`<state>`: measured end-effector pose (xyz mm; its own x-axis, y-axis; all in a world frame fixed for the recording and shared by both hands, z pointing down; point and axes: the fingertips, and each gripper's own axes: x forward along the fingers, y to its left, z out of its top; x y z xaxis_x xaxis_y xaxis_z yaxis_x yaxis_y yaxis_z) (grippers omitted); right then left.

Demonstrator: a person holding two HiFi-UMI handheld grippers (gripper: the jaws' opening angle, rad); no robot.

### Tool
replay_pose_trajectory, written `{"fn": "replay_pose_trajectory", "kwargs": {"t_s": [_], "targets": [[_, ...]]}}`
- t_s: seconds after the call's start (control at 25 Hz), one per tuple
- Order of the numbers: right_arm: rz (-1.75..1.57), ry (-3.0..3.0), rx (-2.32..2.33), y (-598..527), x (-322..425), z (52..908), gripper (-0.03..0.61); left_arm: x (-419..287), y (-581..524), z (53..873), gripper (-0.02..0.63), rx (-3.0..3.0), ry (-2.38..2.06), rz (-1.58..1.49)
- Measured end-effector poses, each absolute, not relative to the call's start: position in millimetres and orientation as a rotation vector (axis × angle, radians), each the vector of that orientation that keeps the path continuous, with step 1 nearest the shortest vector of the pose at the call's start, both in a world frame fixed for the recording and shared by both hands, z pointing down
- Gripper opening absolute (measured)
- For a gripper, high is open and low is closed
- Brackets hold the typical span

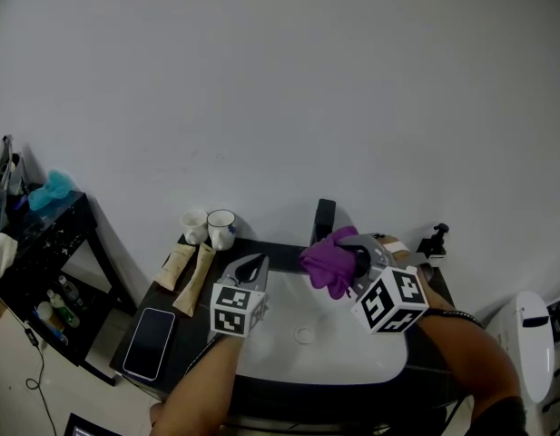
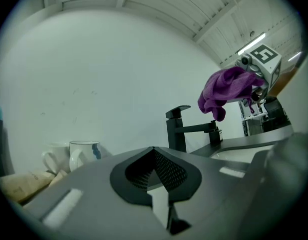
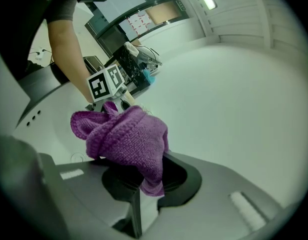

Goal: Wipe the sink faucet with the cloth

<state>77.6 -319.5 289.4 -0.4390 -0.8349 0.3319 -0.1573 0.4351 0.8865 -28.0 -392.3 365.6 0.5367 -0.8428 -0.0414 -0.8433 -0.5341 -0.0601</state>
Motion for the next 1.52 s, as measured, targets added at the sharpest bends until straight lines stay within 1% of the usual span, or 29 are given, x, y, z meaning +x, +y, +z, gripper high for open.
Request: {"fn": "replay_pose_trajectory", "kwargs": {"t_s": [0.28,0.84,1.08,1.52], "targets": [[-0.902,-1.887,0.937,-362,99,305,0.061,-28,-392,367,0.017,-2.684,1.481,-0.008],[-0.863,-1.815,0.972,-427,103,319,0.061,-23,-391,364,0.017,-2.687,1.448,-0.009],[-0.864,-1.805,0.943,-417,101,323,0.061,-25,-393,365,0.017,-2.69,1.461,-0.012],[-0.964,-1.762,0.851,-362,93,328,0.06,-31,-395,369,0.017,-2.682,1.504,-0.03]]}}
